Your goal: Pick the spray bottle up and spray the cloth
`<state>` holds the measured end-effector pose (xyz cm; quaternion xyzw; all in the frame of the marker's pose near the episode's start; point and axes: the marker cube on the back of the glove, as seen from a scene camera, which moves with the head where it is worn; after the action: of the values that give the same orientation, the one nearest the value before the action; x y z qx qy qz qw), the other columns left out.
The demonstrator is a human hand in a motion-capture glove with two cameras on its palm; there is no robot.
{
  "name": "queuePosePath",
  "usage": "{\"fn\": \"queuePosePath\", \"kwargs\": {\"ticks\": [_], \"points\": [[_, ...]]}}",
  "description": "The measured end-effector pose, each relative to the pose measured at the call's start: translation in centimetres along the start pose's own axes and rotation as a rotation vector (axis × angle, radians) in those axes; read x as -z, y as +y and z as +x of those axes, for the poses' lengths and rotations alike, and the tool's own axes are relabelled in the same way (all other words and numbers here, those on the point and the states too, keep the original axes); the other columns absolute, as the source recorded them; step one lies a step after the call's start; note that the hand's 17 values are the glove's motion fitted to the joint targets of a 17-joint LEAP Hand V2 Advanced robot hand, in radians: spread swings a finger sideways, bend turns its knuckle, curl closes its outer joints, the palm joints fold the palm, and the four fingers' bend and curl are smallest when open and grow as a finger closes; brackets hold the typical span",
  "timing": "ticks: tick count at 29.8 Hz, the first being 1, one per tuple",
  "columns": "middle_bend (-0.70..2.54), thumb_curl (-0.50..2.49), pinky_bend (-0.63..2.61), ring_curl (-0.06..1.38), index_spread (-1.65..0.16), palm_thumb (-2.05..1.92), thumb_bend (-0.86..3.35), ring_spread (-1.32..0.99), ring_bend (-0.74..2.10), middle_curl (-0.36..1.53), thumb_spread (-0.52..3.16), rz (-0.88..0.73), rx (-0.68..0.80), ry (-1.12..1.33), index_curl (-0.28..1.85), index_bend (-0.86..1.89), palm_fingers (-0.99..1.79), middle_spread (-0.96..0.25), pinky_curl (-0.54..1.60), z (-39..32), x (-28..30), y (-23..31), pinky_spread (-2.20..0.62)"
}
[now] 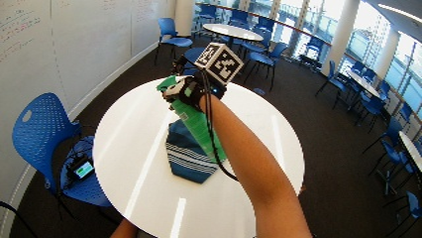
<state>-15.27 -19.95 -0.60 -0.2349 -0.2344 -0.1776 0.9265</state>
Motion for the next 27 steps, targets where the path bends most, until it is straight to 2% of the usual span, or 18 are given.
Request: {"fn": "queuePosePath", "kwargs": {"ticks": [3,7,16,20,27], "points": [[0.53,0.83,0.37,0.45,-0.28,0.92,-0.03,-0.2,0.58,0.49,0.37,0.093,0.071,-0.157,0.59,0.34,1.34,-0.18,0.38,-1.2,0.4,0.3,-0.17],[0.53,0.83,0.37,0.45,-0.28,0.93,-0.03,-0.2,0.58,0.49,0.36,0.345,0.168,-0.327,0.59,0.34,1.34,-0.18,0.38,-2.8,1.6,0.7,-0.17],[0.53,0.83,0.38,0.45,-0.28,0.93,-0.03,-0.19,0.58,0.49,0.36,0.738,0.248,-0.495,0.59,0.33,1.34,-0.17,0.38,-3.0,1.8,-0.6,-0.17],[0.53,0.83,0.39,0.45,-0.28,0.93,-0.03,-0.19,0.58,0.49,0.37,0.791,0.271,-0.519,0.59,0.33,1.35,-0.17,0.39,-3.1,1.5,-1.6,-0.17],[0.53,0.83,0.39,0.45,-0.28,0.93,-0.03,-0.19,0.58,0.49,0.37,0.771,0.284,-0.571,0.59,0.33,1.34,-0.17,0.39,-3.4,-0.3,-2.4,-0.16]]}}
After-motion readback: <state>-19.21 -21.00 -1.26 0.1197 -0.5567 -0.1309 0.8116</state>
